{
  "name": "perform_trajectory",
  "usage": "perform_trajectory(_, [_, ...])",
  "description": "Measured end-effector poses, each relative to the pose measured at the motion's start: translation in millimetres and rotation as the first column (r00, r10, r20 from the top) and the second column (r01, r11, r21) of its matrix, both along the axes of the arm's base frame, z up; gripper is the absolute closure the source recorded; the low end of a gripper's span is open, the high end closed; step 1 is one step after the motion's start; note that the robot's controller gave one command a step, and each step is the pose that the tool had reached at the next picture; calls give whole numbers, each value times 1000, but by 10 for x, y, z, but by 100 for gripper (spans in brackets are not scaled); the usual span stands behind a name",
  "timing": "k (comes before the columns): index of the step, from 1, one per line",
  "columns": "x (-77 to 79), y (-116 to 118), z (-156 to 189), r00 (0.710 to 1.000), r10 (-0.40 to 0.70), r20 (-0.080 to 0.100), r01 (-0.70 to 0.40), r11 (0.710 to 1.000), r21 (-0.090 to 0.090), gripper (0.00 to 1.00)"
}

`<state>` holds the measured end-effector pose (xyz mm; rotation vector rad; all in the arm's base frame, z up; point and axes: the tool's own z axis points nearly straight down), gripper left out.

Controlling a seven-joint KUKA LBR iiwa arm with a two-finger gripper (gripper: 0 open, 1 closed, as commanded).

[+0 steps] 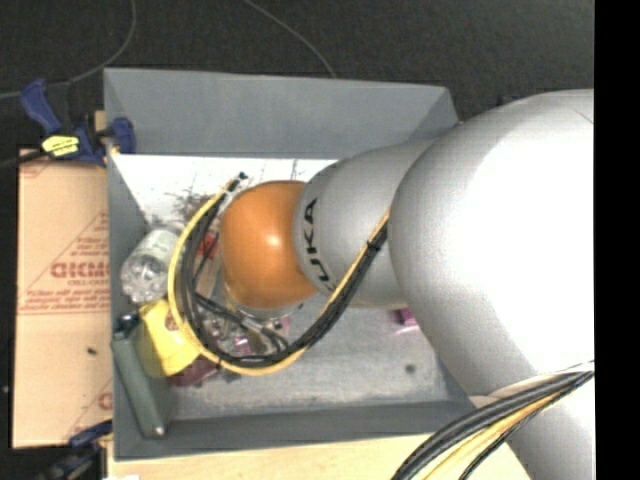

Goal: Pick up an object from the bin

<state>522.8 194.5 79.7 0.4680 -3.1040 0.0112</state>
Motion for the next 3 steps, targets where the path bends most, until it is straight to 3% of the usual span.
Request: perform_trajectory(3, [13, 0, 543, 1000, 0, 4, 0, 1000, 0, 100])
